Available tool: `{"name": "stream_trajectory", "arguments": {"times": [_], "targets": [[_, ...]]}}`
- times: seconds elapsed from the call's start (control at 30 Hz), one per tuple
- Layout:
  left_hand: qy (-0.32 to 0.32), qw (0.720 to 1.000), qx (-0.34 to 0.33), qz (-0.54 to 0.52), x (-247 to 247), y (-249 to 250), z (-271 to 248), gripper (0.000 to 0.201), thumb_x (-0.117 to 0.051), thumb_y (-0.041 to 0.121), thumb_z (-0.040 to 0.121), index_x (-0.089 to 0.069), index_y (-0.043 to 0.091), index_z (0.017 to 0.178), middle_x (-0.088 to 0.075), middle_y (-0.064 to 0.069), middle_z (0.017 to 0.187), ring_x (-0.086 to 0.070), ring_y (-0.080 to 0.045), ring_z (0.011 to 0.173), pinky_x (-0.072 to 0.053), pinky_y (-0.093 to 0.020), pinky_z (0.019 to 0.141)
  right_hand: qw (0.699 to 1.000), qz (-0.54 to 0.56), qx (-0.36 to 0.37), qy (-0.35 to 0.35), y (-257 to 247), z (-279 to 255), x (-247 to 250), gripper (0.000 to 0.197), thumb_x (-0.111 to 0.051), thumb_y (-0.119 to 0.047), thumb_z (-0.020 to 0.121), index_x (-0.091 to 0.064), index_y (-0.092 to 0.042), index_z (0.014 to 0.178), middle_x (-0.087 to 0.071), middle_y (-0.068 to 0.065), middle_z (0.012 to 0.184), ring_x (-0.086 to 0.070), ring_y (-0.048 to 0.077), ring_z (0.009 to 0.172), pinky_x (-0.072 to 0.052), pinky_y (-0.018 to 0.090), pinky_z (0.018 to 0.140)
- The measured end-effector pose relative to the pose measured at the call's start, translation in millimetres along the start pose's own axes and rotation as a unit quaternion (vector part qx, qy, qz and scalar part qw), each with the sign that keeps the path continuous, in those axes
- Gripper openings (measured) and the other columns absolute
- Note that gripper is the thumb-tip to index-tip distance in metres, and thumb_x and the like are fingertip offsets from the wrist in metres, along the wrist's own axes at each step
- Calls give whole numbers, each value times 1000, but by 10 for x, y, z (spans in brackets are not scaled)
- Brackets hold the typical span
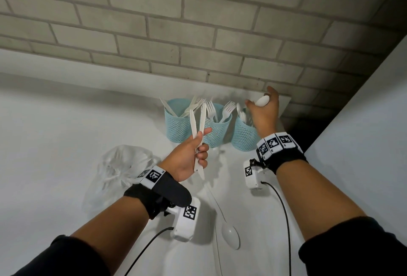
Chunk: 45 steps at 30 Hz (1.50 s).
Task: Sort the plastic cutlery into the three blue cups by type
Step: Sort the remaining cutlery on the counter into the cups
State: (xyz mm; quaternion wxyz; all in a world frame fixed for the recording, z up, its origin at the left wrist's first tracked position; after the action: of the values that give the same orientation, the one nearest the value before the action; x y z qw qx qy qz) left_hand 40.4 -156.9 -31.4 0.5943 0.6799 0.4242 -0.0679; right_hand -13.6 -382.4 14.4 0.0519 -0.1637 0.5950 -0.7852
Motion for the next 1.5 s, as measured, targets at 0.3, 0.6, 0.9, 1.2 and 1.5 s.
{"name": "stream_trajectory", "arguments": {"times": [0.3,0.6,0.9,1.2,1.5], "targets": [[-25,999,14,-16,50,6,-83,33,-33,10,101,-50,9,129,-51,2,67,-47,-8,54,-43,-21,50,984,-71,162,17,-116,-90,45,64,-71,-22,81,-42,-19,138,-41,10,140,-43,22,127,-36,29,106],[-39,997,72,-16,35,4,-160,45,-32,43,99,-57,10,116,-41,5,59,-35,-4,46,-34,-17,47,947,-242,213,7,-299,-229,63,59,-60,-44,85,-46,-14,134,-37,15,143,-30,32,132,-27,46,107],[-93,991,86,31,-110,28,-221,78,-19,74,83,-62,10,93,-30,5,54,-27,-5,44,-26,-18,45,752,-269,525,-294,-587,-1089,-506,46,-37,-45,92,-70,-16,77,-65,-2,77,-58,19,77,-47,36,77],[29,982,15,188,305,192,-272,13,-52,8,94,-63,2,97,-66,2,66,-54,-1,49,-46,-11,50,755,-420,476,-165,-383,-934,-241,49,-41,-45,92,-41,-22,48,-37,-4,39,-30,13,35,-30,19,39],[139,980,-86,117,444,274,-213,11,-54,-1,91,-58,7,98,-62,-13,82,-66,-8,56,-56,-15,61,723,-397,222,-520,-244,-1346,-445,29,-38,-31,100,-52,-11,116,-61,10,95,-54,23,86,-36,28,70]]}}
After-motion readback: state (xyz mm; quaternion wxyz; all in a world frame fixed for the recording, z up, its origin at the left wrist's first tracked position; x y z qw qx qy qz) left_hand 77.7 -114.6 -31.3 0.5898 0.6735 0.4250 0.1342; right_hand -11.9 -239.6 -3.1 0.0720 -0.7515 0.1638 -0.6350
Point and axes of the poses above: each hand's wrist, its own z-axis towards the middle knuckle, its own x-axis out of the back of the hand, y = z × x, the point moved 3 cm from there along z, towards the middle knuckle
